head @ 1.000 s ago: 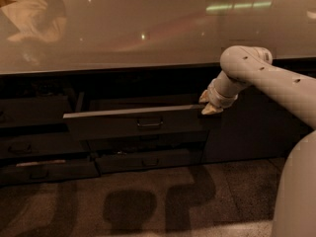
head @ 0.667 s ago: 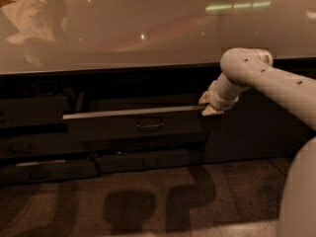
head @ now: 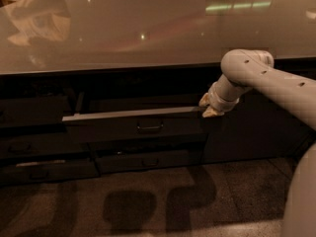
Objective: Open top drawer
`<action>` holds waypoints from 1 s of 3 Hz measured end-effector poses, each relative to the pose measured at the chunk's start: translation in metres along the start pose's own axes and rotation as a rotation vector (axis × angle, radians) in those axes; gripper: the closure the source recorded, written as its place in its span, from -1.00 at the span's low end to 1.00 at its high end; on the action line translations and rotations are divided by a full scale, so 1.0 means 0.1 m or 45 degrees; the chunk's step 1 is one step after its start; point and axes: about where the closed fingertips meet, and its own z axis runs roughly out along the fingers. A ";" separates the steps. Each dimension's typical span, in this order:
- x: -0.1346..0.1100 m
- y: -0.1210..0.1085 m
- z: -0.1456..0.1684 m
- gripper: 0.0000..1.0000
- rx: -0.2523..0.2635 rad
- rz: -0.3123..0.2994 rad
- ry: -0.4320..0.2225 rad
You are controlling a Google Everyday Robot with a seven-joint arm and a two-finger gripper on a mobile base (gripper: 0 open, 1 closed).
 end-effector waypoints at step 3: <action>-0.01 0.14 -0.05 1.00 -0.010 -0.014 0.006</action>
Offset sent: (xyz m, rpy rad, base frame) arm -0.3205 -0.0711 -0.2155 -0.2356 0.0183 0.1004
